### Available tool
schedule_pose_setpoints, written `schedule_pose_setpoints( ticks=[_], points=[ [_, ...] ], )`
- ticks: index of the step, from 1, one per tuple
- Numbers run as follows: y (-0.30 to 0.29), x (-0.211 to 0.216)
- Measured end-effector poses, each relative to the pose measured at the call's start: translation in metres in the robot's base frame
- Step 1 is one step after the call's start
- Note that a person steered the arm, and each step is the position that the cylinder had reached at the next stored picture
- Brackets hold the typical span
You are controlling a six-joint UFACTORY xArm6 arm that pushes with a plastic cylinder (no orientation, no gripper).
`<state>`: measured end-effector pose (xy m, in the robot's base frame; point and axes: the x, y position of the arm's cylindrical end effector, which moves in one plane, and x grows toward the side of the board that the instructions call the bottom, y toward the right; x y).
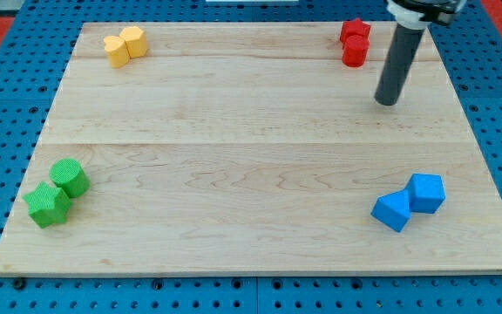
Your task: Slide red circle towards center
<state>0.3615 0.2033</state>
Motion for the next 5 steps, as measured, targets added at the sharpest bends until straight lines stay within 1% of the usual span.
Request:
schedule_pose_setpoints(
  ticks=[1,2,3,4,5],
  points=[
    [0.032,-0.046],
    [0.049,-0.094],
    [0.042,-0.132],
    [-0.014,-0.111],
    [-0.098,-0.078]
  ],
)
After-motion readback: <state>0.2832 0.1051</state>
